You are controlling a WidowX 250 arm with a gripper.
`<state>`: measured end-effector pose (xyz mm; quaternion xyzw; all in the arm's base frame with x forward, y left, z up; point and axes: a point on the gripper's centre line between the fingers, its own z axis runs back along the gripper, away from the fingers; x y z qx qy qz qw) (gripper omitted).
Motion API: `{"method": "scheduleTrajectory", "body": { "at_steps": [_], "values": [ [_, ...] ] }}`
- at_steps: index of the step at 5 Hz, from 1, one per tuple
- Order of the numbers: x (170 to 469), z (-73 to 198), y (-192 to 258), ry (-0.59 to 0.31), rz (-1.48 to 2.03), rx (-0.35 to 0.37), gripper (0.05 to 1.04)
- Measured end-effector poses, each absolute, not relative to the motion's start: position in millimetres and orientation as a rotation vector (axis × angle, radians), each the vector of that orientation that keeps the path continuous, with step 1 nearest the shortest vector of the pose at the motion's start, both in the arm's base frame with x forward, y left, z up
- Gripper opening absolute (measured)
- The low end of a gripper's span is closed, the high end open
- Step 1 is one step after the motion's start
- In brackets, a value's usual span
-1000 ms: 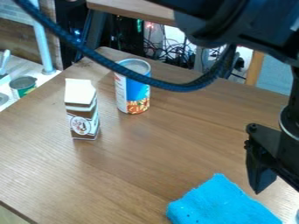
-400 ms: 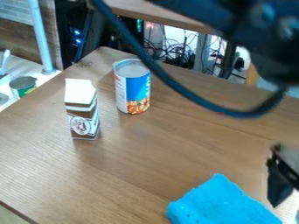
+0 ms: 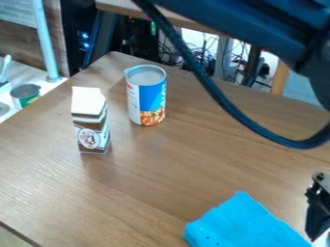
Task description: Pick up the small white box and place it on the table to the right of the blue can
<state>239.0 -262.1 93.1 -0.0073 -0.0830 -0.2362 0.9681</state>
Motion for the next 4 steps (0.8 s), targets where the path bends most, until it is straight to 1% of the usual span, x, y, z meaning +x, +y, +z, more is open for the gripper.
{"method": "scheduleTrajectory", "body": {
  "at_steps": [1,2,3,4],
  "values": [
    [239.2,79.5,-263.1,-0.142,-0.479,0.000,1.010],
    [240.7,71.0,-263.9,-0.135,-0.479,0.006,1.010],
    [241.8,64.3,-264.2,-0.130,-0.476,0.010,0.975],
    [241.8,61.7,-264.2,-0.138,-0.444,0.002,0.705]
  ]
}}
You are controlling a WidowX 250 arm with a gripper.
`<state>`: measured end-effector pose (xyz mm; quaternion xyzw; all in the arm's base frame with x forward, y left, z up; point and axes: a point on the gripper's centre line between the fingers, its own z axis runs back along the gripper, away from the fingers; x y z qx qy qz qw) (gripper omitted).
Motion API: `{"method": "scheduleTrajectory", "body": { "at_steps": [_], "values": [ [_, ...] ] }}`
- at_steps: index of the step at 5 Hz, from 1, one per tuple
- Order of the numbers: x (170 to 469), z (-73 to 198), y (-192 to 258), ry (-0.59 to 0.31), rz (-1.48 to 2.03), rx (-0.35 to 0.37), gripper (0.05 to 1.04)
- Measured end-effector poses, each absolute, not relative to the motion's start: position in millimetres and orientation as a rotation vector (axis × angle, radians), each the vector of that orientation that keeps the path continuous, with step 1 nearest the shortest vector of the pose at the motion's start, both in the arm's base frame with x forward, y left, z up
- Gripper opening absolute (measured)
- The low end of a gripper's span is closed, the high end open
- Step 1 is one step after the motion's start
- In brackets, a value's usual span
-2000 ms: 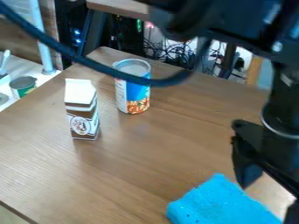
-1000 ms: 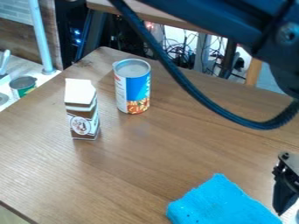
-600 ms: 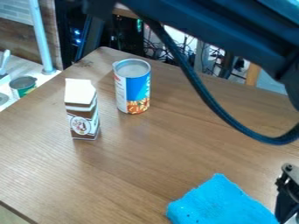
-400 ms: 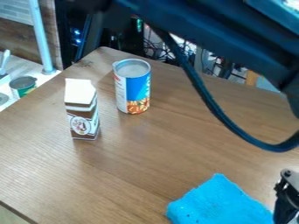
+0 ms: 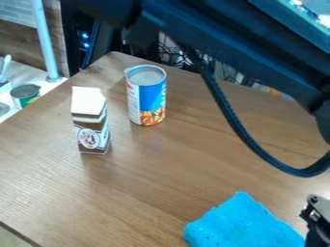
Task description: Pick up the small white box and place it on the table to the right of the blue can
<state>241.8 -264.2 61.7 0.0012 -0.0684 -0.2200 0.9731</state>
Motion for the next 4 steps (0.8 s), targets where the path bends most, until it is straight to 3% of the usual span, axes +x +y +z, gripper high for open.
{"method": "scheduleTrajectory", "body": {
  "at_steps": [1,2,3,4],
  "values": [
    [241.0,60.8,-262.8,-0.140,-0.435,-0.002,0.641],
    [235.4,62.5,-258.6,-0.133,-0.433,-0.005,0.642],
    [233.0,81.3,-255.8,-0.149,-0.425,-0.022,0.642],
    [233.2,130.9,-250.8,-0.211,-0.402,-0.083,0.642]
  ]
}}
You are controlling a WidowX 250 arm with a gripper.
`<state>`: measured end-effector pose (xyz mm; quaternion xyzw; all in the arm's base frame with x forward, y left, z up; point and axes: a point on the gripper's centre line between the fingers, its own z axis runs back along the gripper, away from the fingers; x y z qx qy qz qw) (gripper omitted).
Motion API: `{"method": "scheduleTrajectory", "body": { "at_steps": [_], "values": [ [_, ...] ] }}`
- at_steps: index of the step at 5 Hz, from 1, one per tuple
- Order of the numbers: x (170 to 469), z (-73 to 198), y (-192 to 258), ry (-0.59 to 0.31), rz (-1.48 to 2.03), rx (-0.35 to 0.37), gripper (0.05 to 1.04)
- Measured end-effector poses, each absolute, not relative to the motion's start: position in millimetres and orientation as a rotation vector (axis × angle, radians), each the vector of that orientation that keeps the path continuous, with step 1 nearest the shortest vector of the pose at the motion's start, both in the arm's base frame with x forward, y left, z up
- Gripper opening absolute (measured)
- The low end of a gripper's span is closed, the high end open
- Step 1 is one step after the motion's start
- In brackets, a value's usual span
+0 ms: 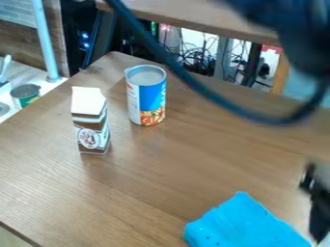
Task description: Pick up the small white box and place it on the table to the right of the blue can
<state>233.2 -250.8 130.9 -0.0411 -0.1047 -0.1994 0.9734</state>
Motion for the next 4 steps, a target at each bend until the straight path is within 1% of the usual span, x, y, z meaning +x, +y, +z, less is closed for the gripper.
{"method": "scheduleTrajectory", "body": {
  "at_steps": [1,2,3,4],
  "values": [
    [253.0,177.3,-229.7,-0.278,-0.320,-0.144,0.641],
    [289.6,213.8,-202.7,-0.336,-0.252,-0.183,0.641],
    [328.6,225.0,-167.4,-0.379,-0.169,-0.177,0.642],
    [365.0,214.2,-135.1,-0.363,-0.103,-0.161,0.641]
  ]
}}
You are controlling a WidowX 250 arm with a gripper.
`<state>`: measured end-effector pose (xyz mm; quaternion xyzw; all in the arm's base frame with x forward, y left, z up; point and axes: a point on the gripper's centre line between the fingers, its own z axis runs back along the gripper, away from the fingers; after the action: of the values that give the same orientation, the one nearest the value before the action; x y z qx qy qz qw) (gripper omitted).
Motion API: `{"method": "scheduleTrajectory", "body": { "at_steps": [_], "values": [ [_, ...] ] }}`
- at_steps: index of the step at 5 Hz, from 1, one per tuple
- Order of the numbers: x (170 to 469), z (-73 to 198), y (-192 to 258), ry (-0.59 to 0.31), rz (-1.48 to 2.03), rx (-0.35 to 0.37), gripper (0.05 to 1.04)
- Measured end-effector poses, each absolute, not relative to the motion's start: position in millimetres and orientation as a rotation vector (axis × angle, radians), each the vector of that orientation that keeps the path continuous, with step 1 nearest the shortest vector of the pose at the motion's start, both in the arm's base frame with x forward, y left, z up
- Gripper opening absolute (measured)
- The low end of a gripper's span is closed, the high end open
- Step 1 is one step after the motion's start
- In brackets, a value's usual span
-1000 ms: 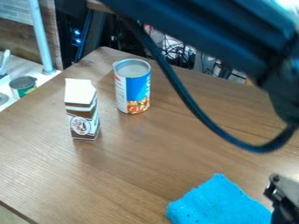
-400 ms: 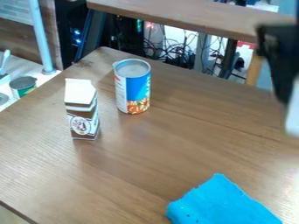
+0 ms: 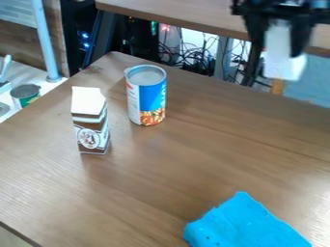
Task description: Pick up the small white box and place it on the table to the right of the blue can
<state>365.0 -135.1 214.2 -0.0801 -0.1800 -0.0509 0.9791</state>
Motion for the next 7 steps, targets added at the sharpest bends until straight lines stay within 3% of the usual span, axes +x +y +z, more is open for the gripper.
{"method": "scheduleTrajectory", "body": {
  "at_steps": [2,5,6,7],
  "values": [
    [434.5,158.1,-76.4,-0.294,0.017,-0.115,0.641],
    [476.7,73.0,-50.2,-0.188,0.026,-0.081,0.642],
    [477.3,71.2,-47.9,-0.193,0.014,-0.070,0.721],
    [466.8,53.6,-45.6,-0.148,0.014,-0.056,0.984]
  ]
}}
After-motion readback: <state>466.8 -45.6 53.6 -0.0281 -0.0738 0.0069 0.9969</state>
